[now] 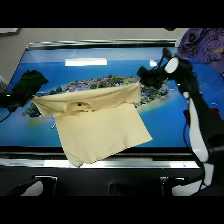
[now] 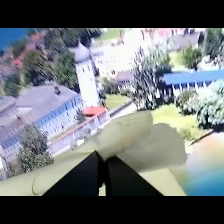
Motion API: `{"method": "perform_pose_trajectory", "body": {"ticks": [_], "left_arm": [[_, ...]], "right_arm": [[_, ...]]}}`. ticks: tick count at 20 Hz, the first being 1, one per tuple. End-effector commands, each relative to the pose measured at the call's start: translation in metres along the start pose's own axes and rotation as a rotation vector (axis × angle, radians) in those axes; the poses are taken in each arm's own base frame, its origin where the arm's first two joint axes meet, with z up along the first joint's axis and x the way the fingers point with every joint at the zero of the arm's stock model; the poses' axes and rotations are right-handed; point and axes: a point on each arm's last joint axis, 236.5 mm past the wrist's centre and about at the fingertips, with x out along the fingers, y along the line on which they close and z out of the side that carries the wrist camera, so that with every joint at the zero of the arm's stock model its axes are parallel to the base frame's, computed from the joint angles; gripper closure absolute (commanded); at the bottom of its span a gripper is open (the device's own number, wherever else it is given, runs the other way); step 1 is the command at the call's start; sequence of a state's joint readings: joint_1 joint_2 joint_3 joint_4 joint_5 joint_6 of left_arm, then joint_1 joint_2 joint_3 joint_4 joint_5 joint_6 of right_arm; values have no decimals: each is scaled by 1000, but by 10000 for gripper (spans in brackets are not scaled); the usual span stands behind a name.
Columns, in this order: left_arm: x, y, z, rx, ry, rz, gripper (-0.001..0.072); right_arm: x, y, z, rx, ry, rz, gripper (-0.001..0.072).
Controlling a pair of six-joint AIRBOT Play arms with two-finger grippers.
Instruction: Fold the clothes and pants, and hang the long-sleeved shirts on hangers.
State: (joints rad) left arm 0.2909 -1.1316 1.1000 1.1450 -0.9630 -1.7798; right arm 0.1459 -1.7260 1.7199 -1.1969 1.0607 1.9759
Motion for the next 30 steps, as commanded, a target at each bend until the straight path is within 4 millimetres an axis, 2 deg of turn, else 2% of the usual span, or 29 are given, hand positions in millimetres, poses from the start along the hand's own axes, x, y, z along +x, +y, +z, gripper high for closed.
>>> {"method": "perform_pose_trajectory", "body": {"ticks": [1, 2, 3, 4, 5, 7, 9, 10, 12, 14, 16, 17, 19, 22, 25, 30], "left_arm": [[67, 25, -29, -36, 151, 57, 691], [77, 25, -34, -35, 166, 60, 691], [83, 24, -37, -31, 173, 61, 691], [86, 22, -38, -25, 171, 59, 691], [88, 19, -37, -19, 165, 55, 691], [86, 18, -35, -19, 155, 52, 691], [86, 20, -36, -20, 164, 55, 691], [86, 20, -38, -20, 172, 56, 690], [85, 21, -43, -21, 193, 60, 689], [84, 21, -47, -21, 210, 64, 689], [83, 22, -50, -22, 222, 66, 689], [83, 22, -51, -21, 227, 66, 689], [82, 22, -55, -20, 241, 68, 689], [82, 22, -57, -20, 252, 70, 689], [82, 22, -57, -21, 253, 71, 689], [82, 21, -58, -25, 254, 66, 689]], "right_arm": [[77, -24, -61, 156, 288, 6, 613], [82, -26, -67, 158, 314, 8, 553], [82, -26, -70, 139, 326, 10, 437], [76, -25, -72, 102, 341, 19, 209], [66, -22, -72, 52, 355, 49, 96], [29, -19, -58, -17, 347, 122, 92], [-19, -40, -27, -65, 271, 128, 91], [-46, -58, -13, -95, 236, 114, 91], [-89, -102, -9, -154, 239, 65, 93], [-113, -139, -13, -64, 200, 93, 94], [-111, -173, -50, 46, 241, 110, 93], [-104, -181, -72, 101, 275, 138, 93], [-86, -188, -119, 170, 358, 186, 93], [-61, -181, -165, 222, 438, 245, 93], [-42, -180, -195, 181, 492, 201, 94], [-25, -178, -214, 83, 522, 119, 95]]}}
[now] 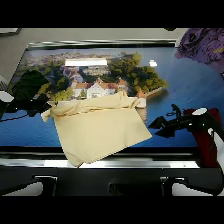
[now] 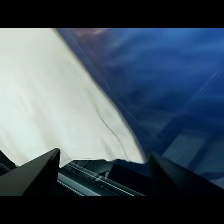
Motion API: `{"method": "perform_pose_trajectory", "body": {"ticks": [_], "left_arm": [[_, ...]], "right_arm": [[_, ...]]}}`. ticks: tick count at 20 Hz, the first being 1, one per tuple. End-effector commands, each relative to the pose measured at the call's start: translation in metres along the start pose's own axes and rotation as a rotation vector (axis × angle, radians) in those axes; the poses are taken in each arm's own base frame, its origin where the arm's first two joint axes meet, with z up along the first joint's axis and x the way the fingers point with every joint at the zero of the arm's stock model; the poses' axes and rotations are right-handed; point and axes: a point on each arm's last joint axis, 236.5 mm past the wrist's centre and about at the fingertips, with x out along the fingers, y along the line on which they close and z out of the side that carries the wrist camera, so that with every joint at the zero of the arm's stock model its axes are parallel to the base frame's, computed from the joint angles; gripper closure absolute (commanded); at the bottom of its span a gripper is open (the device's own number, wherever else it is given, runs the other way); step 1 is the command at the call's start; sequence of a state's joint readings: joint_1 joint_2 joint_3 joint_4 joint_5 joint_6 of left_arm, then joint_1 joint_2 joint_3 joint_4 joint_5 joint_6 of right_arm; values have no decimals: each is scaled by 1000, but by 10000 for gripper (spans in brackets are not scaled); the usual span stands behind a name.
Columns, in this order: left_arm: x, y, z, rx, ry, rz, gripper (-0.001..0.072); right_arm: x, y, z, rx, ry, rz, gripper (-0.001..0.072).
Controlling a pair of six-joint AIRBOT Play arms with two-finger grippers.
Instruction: Fold the clothes and pants, and hang the long-sleeved shirts on hangers.
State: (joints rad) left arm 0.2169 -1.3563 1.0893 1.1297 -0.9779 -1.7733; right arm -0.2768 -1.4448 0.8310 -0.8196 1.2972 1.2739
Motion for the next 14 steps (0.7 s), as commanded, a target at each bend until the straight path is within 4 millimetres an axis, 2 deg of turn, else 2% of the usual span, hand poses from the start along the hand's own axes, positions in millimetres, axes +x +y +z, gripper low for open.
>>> {"method": "perform_pose_trajectory", "body": {"ticks": [1, 4, 5, 6, 10, 11, 13, 14], "left_arm": [[1, 0, -1, -2, 3, -2, 689], [1, 0, 0, -2, 0, -2, 689], [1, 0, 0, -1, 0, -2, 688], [1, 0, 0, -2, 0, -2, 689], [1, 0, 0, -1, 0, -2, 689], [1, 0, 0, -1, 0, -2, 689], [1, 0, 0, -2, 0, -2, 689], [1, 0, 0, -1, 0, -2, 689]], "right_arm": [[17, -5, -6, -25, 18, -62, 99], [20, 0, -12, -22, 44, -53, 225], [20, 0, -12, -15, 42, -53, 350], [21, 0, -11, -14, 39, -55, 416], [19, -15, -8, 16, 24, -116, 419], [19, -17, -8, 13, 24, -125, 439], [19, -18, -7, 7, 22, -129, 567], [19, -18, -7, 0, 22, -128, 657]]}}
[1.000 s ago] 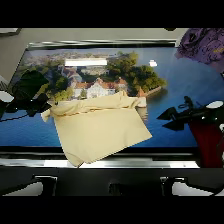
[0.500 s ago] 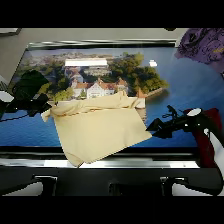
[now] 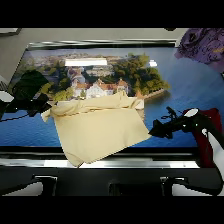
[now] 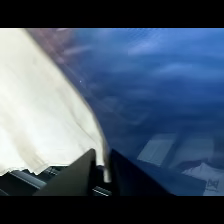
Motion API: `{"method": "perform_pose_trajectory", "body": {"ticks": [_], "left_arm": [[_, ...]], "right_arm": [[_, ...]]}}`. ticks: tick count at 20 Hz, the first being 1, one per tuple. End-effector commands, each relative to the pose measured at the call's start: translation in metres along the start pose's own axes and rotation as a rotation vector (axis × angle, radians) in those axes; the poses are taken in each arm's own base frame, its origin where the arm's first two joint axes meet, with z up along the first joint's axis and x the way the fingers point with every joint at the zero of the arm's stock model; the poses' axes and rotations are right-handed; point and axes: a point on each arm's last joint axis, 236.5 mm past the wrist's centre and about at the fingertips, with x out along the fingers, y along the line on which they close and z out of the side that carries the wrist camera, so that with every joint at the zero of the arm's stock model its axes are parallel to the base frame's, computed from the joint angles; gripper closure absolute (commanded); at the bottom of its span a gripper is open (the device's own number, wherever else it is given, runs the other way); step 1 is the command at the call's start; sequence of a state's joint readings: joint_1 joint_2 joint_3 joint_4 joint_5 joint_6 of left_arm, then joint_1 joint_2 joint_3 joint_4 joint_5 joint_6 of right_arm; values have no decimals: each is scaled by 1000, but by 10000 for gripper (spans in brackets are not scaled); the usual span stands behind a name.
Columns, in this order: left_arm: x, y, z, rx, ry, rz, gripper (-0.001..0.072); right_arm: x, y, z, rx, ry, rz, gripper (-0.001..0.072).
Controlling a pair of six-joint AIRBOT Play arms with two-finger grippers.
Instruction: Fold the clothes and pants, and hang the long-sleeved shirts on hangers.
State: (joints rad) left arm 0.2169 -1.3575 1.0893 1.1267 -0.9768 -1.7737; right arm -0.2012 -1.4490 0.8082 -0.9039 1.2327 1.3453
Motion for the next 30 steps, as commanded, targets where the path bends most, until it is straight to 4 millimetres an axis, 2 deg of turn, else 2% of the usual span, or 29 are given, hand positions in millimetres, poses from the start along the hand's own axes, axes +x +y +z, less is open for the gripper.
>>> {"method": "perform_pose_trajectory", "body": {"ticks": [1, 3, 4, 5, 6, 8, 11, 12, 13, 14, 15, 18, 19, 20, 22, 23, 25, 27, 28, 30], "left_arm": [[0, 0, 0, 1, 0, 0, 688], [0, 0, 0, 1, 0, 1, 689], [0, 0, 0, 1, 1, 1, 689], [0, 0, 0, 1, 1, 1, 689], [0, 0, 0, 1, 1, 1, 689], [0, 0, -1, 1, 4, 1, 689], [0, 1, -4, 1, 18, 4, 689], [0, 1, -5, 1, 21, 5, 689], [0, 1, -6, 1, 23, 5, 689], [1, 0, -6, 4, 25, 5, 689], [1, -1, -7, 7, 26, 4, 689], [8, -6, -15, 23, 47, 6, 689], [11, -7, -17, 29, 55, 6, 689], [13, -9, -20, 33, 63, 7, 689], [15, -9, -21, 36, 69, 8, 689], [15, -9, -21, 36, 67, 8, 689], [15, -8, -20, 33, 67, 9, 689], [15, -8, -20, 33, 67, 9, 689], [15, -8, -20, 33, 67, 9, 688], [15, -8, -20, 33, 67, 9, 689]], "right_arm": [[0, -4, 1, -5, -5, -18, 685], [0, 0, 3, 0, -13, -4, 688], [-5, 4, 10, -3, -31, 3, 688], [-17, 8, 25, -16, -73, -9, 688], [-37, 12, 49, -21, -150, -39, 689], [-107, 30, 119, -29, -405, -121, 688], [-210, 80, 199, -42, -732, -112, 688], [-236, 96, 219, -42, -810, -88, 688], [-250, 106, 234, -34, -851, -64, 688], [-255, 111, 245, -12, -860, -44, 687], [-247, 113, 252, 14, -835, -25, 687], [-191, 104, 251, 64, -669, -14, 686], [-176, 102, 247, 68, -618, -24, 656], [-164, 101, 242, 70, -576, -35, 517], [-166, 97, 233, 72, -543, -44, 224], [-171, 94, 225, 49, -523, -51, 185], [-178, 77, 199, -51, -430, -106, 185], [-180, 48, 169, -87, -321, -135, 186], [-176, 40, 158, -37, -305, -83, 187], [-153, 40, 129, -3, -275, 51, 188]]}}
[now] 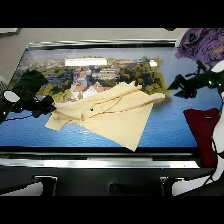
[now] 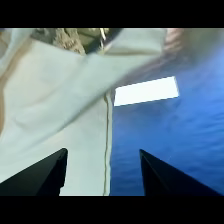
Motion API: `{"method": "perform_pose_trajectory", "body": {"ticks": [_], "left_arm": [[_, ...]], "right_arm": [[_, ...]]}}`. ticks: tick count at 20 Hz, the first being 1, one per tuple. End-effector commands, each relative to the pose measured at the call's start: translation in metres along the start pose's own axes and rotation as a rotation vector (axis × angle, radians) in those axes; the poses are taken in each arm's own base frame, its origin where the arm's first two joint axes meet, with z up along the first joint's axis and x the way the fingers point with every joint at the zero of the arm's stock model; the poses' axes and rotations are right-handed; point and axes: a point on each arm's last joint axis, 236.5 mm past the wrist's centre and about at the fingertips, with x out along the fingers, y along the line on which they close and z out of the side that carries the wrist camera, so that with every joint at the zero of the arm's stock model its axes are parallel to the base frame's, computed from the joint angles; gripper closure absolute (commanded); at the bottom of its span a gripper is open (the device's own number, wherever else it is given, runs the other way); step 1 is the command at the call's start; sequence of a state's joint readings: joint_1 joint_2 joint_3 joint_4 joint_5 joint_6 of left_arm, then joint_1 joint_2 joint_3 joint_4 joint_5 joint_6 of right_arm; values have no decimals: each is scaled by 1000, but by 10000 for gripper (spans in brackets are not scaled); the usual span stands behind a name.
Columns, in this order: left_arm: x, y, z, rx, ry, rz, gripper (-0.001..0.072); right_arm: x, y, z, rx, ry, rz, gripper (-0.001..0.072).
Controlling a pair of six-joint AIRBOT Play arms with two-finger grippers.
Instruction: Fold the clothes and pants, and hang the long-sleeved shirts on hangers.
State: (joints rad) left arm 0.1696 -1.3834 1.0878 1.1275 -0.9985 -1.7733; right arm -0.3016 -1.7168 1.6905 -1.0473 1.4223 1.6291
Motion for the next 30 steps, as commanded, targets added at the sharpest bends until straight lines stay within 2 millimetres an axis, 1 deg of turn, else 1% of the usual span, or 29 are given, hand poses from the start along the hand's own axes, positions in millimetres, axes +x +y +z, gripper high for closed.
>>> {"method": "perform_pose_trajectory", "body": {"ticks": [1, 5, 6, 7, 8, 10, 12, 16, 22, 23, 24, 26, 27, 29, 30], "left_arm": [[0, 0, -1, 1, 2, 0, 689], [1, -1, -1, 2, 3, 0, 689], [1, -1, -1, 2, 4, 0, 689], [1, 0, -2, 2, 6, 1, 689], [1, 0, -2, 2, 6, 1, 689], [1, 0, -2, 2, 6, 1, 689], [1, 0, -2, 2, 7, 1, 688], [1, -1, -3, 2, 10, 1, 689], [1, 0, -2, 1, 9, 1, 688], [1, 0, -2, 2, 9, 1, 689], [1, 0, -2, 2, 9, 1, 688], [1, 0, -3, 2, 10, 1, 689], [1, 0, -3, 2, 10, 1, 689], [0, -1, -3, -3, 12, 0, 689], [-2, -2, -3, -6, 8, -3, 689]], "right_arm": [[14, -5, -75, 33, 131, 156, 188], [65, -11, -189, 108, 262, 199, 188], [74, -11, -212, 127, 291, 206, 188], [82, -9, -234, 141, 320, 220, 189], [88, -8, -252, 148, 347, 225, 189], [99, -5, -280, 152, 396, 228, 189], [106, 1, -292, 116, 417, 215, 190], [121, 9, -297, 74, 392, 172, 190], [137, 23, -319, 10, 409, 120, 192], [139, 25, -321, 9, 408, 113, 213], [140, 27, -323, 3, 409, 112, 342], [141, 30, -325, -7, 408, 113, 579], [141, 31, -325, -3, 408, 119, 686], [139, 38, -322, 2, 400, 139, 687], [135, 46, -316, -14, 387, 156, 687]]}}
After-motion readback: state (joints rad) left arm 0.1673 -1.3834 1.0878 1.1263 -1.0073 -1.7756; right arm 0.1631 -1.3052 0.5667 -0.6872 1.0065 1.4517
